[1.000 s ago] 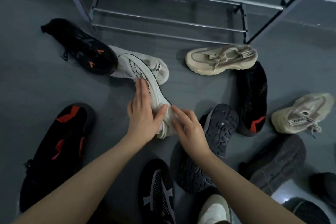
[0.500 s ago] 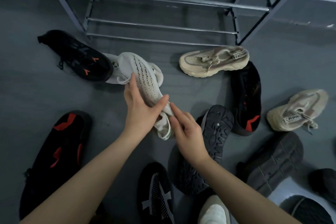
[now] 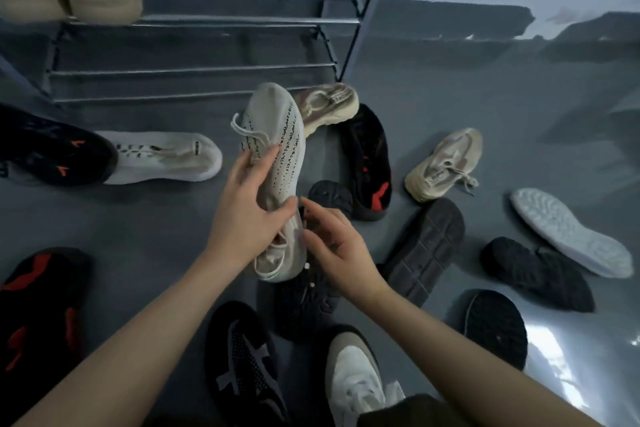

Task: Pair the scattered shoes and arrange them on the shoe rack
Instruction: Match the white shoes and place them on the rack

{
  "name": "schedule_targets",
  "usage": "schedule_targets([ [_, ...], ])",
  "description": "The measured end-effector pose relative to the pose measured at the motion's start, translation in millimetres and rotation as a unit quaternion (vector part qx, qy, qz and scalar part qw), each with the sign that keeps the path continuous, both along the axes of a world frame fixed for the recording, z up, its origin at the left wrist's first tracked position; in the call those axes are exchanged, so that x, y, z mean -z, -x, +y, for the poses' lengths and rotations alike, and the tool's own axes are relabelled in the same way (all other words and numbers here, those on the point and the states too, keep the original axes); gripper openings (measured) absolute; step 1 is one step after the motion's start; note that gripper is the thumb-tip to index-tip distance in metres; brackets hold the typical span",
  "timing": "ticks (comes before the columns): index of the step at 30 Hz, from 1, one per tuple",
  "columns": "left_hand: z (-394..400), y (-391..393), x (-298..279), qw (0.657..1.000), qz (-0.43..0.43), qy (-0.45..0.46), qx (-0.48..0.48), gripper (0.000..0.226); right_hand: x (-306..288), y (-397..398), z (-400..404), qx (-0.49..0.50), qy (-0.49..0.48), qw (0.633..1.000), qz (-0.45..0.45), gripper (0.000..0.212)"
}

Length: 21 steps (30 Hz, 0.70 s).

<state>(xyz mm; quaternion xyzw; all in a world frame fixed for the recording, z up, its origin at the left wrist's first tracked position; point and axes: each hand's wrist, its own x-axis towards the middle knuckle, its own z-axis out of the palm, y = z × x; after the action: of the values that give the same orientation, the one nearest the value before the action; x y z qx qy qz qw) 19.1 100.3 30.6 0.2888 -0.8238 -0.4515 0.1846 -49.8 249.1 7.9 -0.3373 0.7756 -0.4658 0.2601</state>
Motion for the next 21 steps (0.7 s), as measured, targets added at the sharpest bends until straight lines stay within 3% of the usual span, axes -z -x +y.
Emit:
schedule_targets([
  [12,86,65,-4,0.994,0.006,0.039,0.105,0.072,6,14,88,0.137,0.018,0.990,0.031,0.051],
  [21,121,163,12,0.981,-0.016,0.061,0.182,0.072,23,98,131,0.241,0.039,0.969,0.020,0.043],
])
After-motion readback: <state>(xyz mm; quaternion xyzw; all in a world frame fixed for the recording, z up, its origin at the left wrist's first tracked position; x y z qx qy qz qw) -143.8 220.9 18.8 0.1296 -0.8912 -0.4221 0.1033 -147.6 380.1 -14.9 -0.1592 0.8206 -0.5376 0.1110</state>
